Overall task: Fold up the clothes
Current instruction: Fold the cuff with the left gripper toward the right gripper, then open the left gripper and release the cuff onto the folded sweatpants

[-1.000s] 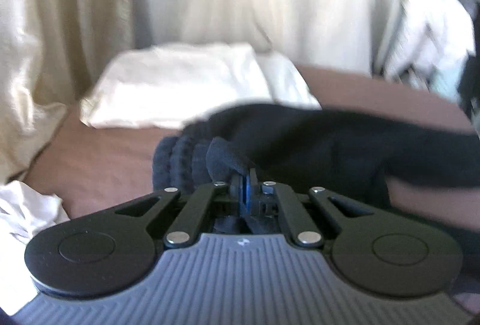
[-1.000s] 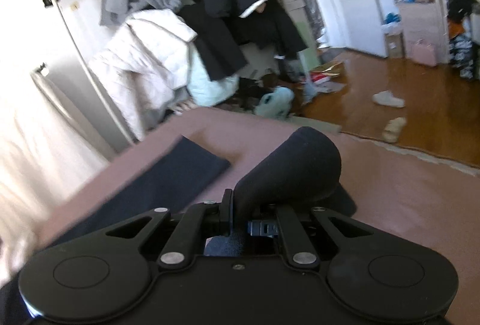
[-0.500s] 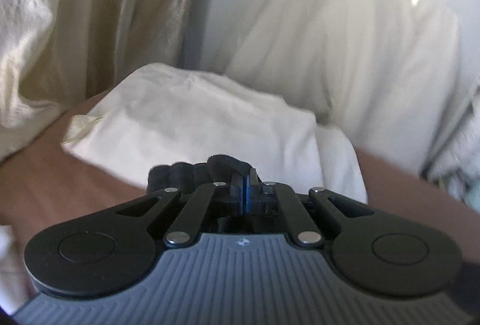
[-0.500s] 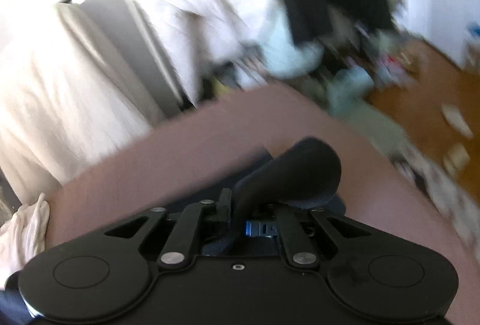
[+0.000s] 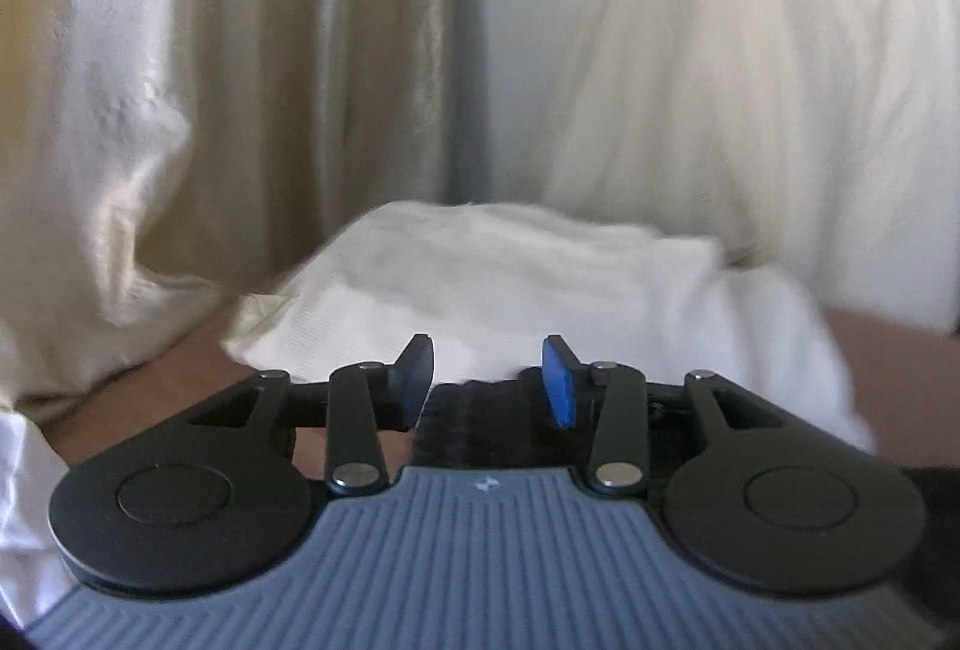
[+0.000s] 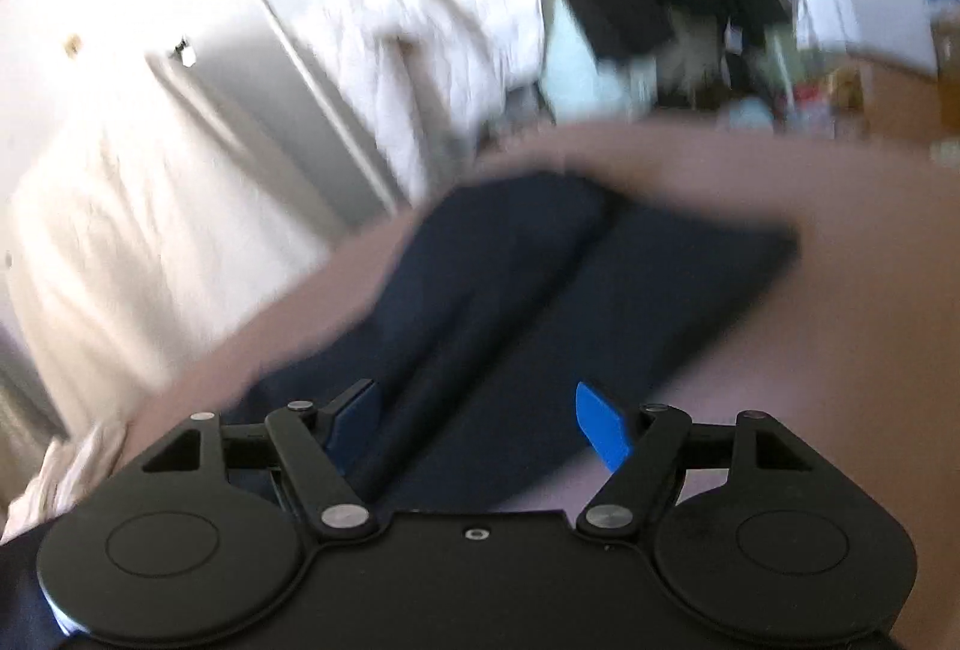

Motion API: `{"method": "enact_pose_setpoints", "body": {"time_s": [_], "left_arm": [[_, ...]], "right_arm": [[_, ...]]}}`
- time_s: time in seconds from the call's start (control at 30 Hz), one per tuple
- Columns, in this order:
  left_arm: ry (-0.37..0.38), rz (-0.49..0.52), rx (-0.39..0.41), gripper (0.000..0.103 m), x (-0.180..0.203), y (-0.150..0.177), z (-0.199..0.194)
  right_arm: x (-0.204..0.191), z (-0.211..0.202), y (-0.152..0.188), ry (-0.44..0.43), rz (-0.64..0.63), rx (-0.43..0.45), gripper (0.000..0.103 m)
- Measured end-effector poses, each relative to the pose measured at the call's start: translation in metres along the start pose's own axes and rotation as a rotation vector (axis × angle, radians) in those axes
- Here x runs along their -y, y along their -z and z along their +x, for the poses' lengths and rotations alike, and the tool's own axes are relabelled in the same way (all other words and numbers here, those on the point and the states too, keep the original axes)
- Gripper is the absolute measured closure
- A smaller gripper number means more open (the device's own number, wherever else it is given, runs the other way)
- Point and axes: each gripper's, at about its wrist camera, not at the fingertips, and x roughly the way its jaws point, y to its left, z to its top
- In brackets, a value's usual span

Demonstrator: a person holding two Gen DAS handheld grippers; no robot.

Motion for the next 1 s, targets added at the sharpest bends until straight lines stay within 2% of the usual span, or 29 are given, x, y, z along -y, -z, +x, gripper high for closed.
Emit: {"method": "enact_pose_setpoints", "body": {"time_s": [0.03, 0.1, 0.13, 0.2, 0.3, 0.33, 0.37, 0.43, 0.5, 0.53, 0.57, 0.63, 0.67, 0.73, 0.83, 0.87, 0.9, 0.93, 0.97, 1.0], "left_arm": [[0.067, -0.016, -0.019, 0.058, 0.005, 0.001, -0.008], [0.187, 0.000, -0.137, 0.049, 0.023, 0.014, -0.013], [0.241, 0.004, -0.198, 0.048, 0.031, 0.020, -0.015], [0.266, -0.034, -0.339, 0.048, 0.037, 0.042, -0.016], [0.265, -0.156, -0.561, 0.048, 0.030, 0.075, -0.003], [0.263, -0.193, -0.590, 0.048, 0.025, 0.082, -0.003], [0.259, -0.227, -0.612, 0.048, 0.021, 0.088, -0.004], [0.198, -0.299, -0.537, 0.048, 0.006, 0.092, -0.017], [0.103, -0.425, -0.395, 0.048, -0.017, 0.092, -0.034], [0.080, -0.463, -0.338, 0.047, -0.026, 0.091, -0.038], [0.066, -0.452, -0.333, 0.037, -0.029, 0.087, -0.035], [0.040, -0.377, -0.415, 0.035, -0.028, 0.084, -0.018], [0.038, -0.374, -0.443, 0.035, -0.029, 0.086, -0.014], [0.043, -0.352, -0.479, 0.035, -0.026, 0.091, -0.016], [0.046, -0.285, -0.546, 0.031, -0.013, 0.095, -0.008], [0.044, -0.290, -0.536, 0.028, -0.014, 0.096, -0.009], [0.055, -0.295, -0.531, 0.026, -0.014, 0.097, -0.007], [0.060, -0.304, -0.527, 0.027, -0.016, 0.097, -0.004], [0.065, -0.314, -0.515, 0.029, -0.019, 0.096, -0.004], [0.067, -0.320, -0.497, 0.031, -0.021, 0.095, -0.005]], "right_arm": [[0.002, -0.001, 0.007, -0.017, 0.007, -0.006, 0.026], [0.006, -0.003, 0.021, -0.052, 0.022, -0.019, 0.026], [0.008, -0.004, 0.028, -0.069, 0.029, -0.025, 0.026], [0.011, -0.005, 0.040, -0.096, 0.046, -0.044, 0.026], [0.016, -0.002, 0.044, -0.050, 0.102, -0.146, 0.026], [0.023, -0.001, 0.046, -0.014, 0.142, -0.204, 0.026], [0.028, -0.004, 0.049, -0.015, 0.186, -0.229, 0.026], [0.039, -0.010, 0.053, -0.021, 0.270, -0.274, 0.026], [0.043, -0.011, 0.050, -0.051, 0.285, -0.276, 0.026], [0.045, -0.010, 0.048, -0.063, 0.283, -0.271, 0.026], [0.046, -0.008, 0.048, -0.067, 0.278, -0.262, 0.026], [0.050, -0.001, 0.047, -0.100, 0.270, -0.213, 0.025], [0.050, 0.006, 0.047, -0.116, 0.258, -0.186, 0.025], [0.048, 0.027, 0.042, -0.108, 0.218, -0.150, 0.023], [0.028, 0.058, 0.032, -0.083, 0.085, -0.103, 0.018], [0.019, 0.068, 0.028, -0.054, 0.030, -0.083, 0.028], [0.010, 0.077, 0.025, -0.012, -0.029, -0.059, 0.048], [0.000, 0.083, 0.024, 0.051, -0.090, -0.042, 0.092], [-0.006, 0.084, 0.022, 0.103, -0.134, -0.034, 0.095], [-0.009, 0.076, 0.017, 0.113, -0.149, -0.004, 0.095]]}}
